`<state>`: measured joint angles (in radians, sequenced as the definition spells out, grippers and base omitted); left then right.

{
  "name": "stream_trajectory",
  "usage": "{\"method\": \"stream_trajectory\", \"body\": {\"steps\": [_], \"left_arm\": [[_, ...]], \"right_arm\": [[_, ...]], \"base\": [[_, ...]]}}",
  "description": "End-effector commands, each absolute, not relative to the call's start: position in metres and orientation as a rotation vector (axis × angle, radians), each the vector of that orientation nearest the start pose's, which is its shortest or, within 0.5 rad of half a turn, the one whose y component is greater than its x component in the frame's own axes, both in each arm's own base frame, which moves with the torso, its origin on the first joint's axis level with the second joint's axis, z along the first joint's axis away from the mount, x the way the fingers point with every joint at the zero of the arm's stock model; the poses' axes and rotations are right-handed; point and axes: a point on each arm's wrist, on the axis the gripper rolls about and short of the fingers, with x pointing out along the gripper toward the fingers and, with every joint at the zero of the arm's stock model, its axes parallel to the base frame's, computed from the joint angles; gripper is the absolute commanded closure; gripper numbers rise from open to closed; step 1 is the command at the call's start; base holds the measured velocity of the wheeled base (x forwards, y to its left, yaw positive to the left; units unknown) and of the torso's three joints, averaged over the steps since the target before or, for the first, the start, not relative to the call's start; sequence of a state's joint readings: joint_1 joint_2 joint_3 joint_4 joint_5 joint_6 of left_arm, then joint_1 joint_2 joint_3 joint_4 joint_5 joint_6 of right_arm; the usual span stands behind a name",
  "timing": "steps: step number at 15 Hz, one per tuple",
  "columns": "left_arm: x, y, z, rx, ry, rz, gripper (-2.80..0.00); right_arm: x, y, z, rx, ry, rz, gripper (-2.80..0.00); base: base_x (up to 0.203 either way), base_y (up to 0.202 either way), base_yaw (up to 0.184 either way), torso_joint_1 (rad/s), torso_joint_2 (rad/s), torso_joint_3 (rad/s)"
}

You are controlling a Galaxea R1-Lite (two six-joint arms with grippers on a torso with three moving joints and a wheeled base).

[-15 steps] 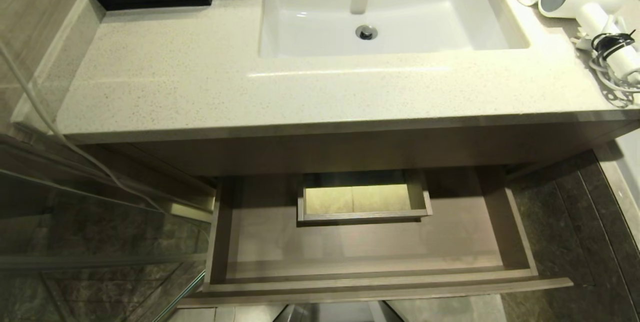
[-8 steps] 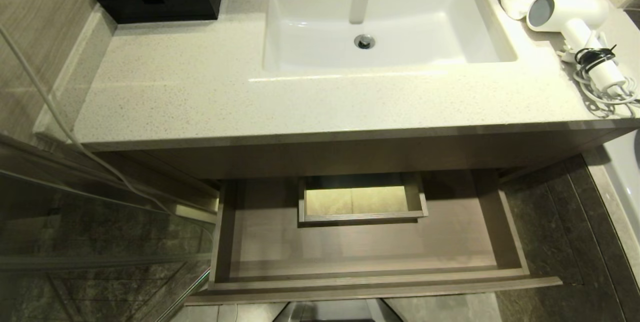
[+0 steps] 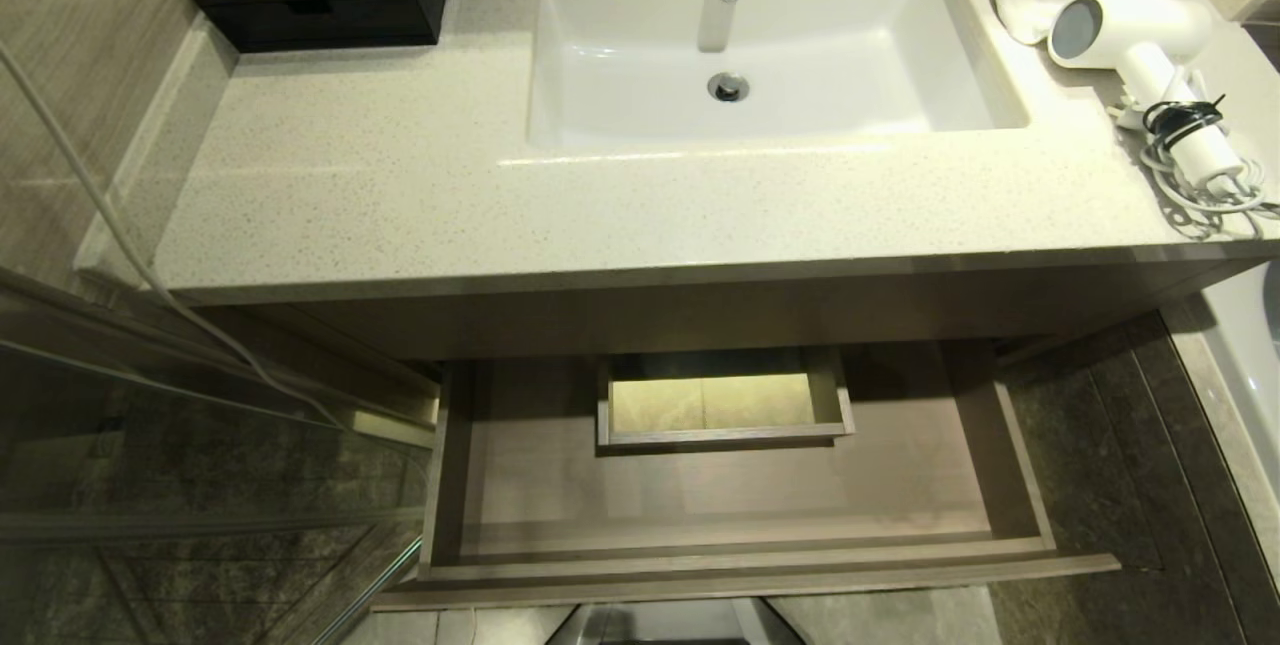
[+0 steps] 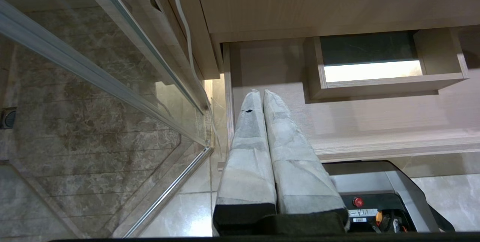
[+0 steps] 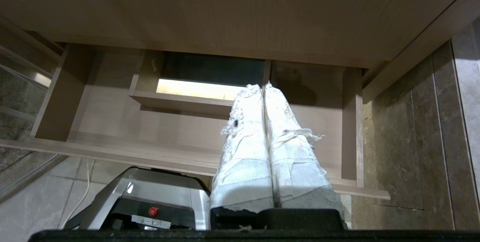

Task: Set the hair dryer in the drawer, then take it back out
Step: Pick up the hairdryer

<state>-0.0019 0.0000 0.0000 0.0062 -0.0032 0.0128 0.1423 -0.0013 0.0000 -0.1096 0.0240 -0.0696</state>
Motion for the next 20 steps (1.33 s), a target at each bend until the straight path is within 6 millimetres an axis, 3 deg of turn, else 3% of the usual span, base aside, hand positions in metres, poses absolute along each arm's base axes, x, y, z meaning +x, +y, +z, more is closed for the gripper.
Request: {"method": "stream_trajectory", "body": {"steps": [1,20], "left_arm": [[-0.0228,0.0000,0.0748,0.012,0.006,-0.006,0.00],[-0.0227,0.0000,0.0746,0.005,0.006,-0.004,0.00]], "right_arm": [[-0.0230,-0.0028,0.0748,-0.064,-0.116,0.163,0.00],[-0.0230,-0.0027,0.0746,-0.062,-0.115,0.163,0.00]], "base": [[0.000,0.000,0.000,0.000,0.00,0.000],[0.000,0.000,0.000,0.000,0.00,0.000]]}}
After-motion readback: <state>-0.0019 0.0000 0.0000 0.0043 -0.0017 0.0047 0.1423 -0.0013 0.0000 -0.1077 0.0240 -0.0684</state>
